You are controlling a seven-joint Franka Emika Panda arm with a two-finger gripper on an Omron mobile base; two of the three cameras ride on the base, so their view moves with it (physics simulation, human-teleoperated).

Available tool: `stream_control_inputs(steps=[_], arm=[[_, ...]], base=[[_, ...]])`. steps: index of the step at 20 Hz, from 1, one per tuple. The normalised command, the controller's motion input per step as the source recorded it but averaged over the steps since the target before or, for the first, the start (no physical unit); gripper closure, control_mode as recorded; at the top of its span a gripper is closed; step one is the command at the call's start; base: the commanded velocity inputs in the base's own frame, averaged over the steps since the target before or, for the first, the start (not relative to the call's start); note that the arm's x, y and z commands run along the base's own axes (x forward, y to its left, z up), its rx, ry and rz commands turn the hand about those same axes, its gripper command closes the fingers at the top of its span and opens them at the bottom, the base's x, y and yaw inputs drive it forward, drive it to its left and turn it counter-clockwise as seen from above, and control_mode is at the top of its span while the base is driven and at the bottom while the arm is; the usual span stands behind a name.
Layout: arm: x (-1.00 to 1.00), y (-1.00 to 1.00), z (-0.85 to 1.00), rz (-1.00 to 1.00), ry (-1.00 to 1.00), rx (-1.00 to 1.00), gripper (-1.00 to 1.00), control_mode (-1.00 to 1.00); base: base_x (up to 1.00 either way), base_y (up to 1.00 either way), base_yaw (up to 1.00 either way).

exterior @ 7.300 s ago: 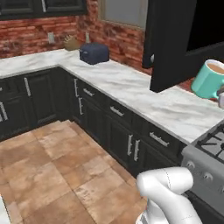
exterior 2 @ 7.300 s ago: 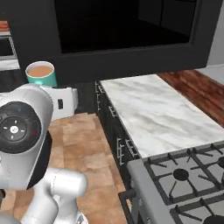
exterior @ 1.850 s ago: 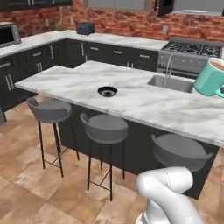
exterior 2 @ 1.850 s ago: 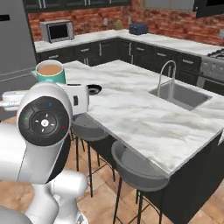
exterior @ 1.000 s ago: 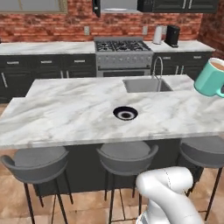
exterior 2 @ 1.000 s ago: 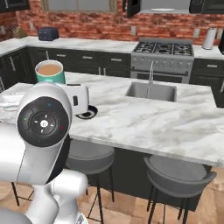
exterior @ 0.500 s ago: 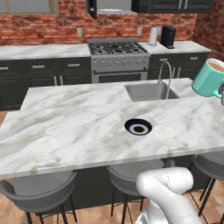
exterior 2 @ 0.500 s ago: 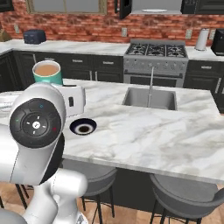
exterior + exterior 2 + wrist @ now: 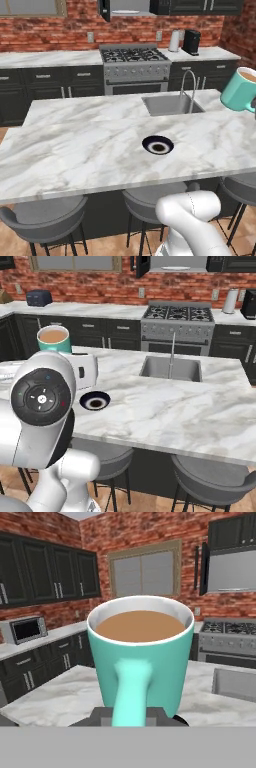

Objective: Pick the cup of tea, navigate to the dining table, and place it on the saucer.

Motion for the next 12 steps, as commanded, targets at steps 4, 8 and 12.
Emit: stream_control_inputs(steps=[4, 8, 12], arm=[[0.47, 0.21, 0.15, 0.00, 0.31, -0.14, 1.00, -1.00], [0.84, 0.29, 0.10, 0.00, 0.53, -0.23, 1.00, -1.00], [1.00, 0.18, -0.24, 0.04, 0.38, -0.21, 1.00, -1.00]], base=[[0.06, 0.04, 0.00], [0.00, 0.00, 0.00], [0.00, 0.00, 0.00]])
